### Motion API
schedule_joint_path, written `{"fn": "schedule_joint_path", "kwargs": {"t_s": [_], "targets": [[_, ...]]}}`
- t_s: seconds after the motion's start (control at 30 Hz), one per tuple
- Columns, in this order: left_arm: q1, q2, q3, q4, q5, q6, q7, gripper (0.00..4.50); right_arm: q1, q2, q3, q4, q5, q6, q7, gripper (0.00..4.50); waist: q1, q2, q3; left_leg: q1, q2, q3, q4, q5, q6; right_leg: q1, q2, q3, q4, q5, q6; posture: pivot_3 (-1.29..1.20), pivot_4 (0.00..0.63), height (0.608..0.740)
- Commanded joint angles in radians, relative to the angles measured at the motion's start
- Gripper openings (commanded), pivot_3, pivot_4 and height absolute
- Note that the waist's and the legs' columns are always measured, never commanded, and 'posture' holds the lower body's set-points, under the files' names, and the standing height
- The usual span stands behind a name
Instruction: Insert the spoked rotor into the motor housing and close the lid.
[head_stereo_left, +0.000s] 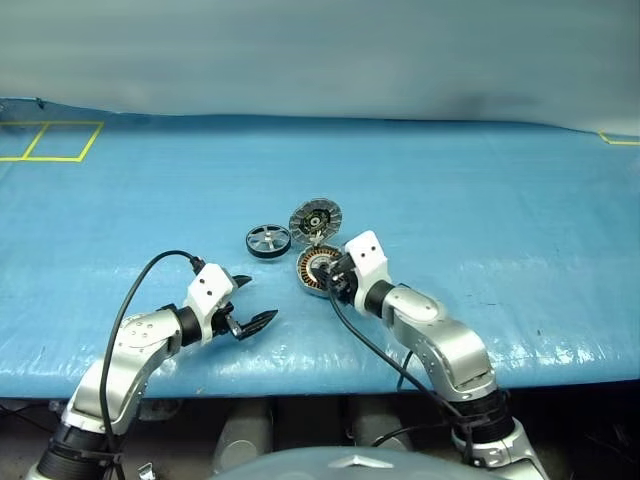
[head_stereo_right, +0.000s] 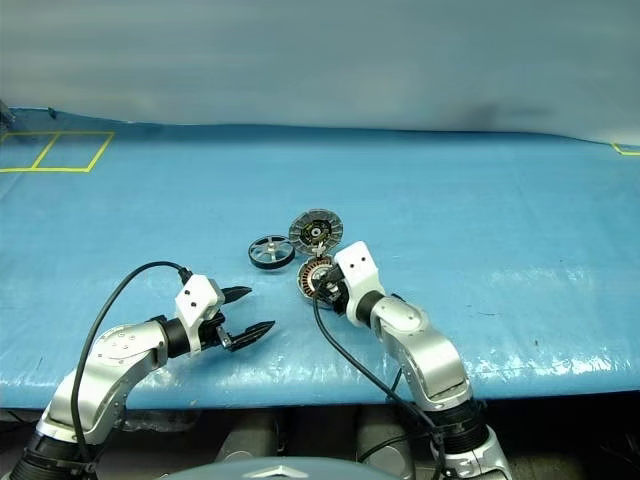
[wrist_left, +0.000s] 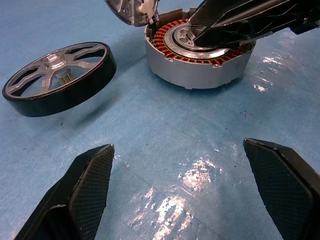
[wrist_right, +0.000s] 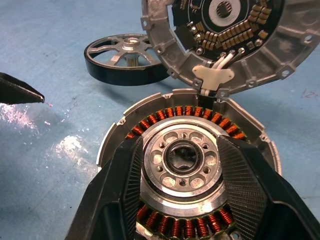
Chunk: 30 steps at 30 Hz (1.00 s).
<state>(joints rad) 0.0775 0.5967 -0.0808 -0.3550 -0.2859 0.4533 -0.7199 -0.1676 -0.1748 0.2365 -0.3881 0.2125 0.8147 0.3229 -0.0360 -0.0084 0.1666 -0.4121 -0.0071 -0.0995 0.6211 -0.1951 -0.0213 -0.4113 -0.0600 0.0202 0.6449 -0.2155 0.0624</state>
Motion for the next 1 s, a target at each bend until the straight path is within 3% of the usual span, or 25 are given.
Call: {"fn": "schedule_joint_path", "kwargs": {"t_s": [0.03,0.17,0.2,1.0], "targets": [[0.001,0.002,0.016,-0.036,-0.006,-0.006,0.002,4.50,-0.001,0.014,-0.034,-0.079,0.038,0.016,-0.004,1.52,-0.001,0.000,0.000,0.000,0.000,0.000,0.000,0.000,0.000,0.000,0.000,0.000,0.000,0.000,0.000,0.00,0.150,0.740],[-0.002,0.001,0.013,-0.032,-0.005,-0.007,0.001,4.50,-0.005,0.012,-0.037,-0.111,0.043,0.037,-0.017,0.19,-0.001,0.000,0.000,0.000,0.000,0.000,0.000,0.000,0.000,0.000,0.000,0.000,0.000,0.000,0.000,0.00,0.150,0.740],[-0.004,0.000,0.012,-0.030,-0.005,-0.007,0.001,4.50,-0.008,0.007,-0.029,-0.112,0.034,0.043,-0.022,0.03,-0.001,0.000,0.000,0.000,0.000,0.000,0.000,0.000,0.000,0.000,0.000,0.000,0.000,0.000,0.000,0.00,0.150,0.740],[0.000,0.008,0.015,-0.035,-0.004,-0.006,-0.003,4.50,-0.047,0.025,0.027,0.001,-0.016,0.017,-0.059,0.03,-0.001,0.000,0.000,0.000,0.000,0.000,0.000,0.000,0.000,0.000,0.000,0.000,0.000,0.000,0.000,0.00,0.150,0.740]]}}
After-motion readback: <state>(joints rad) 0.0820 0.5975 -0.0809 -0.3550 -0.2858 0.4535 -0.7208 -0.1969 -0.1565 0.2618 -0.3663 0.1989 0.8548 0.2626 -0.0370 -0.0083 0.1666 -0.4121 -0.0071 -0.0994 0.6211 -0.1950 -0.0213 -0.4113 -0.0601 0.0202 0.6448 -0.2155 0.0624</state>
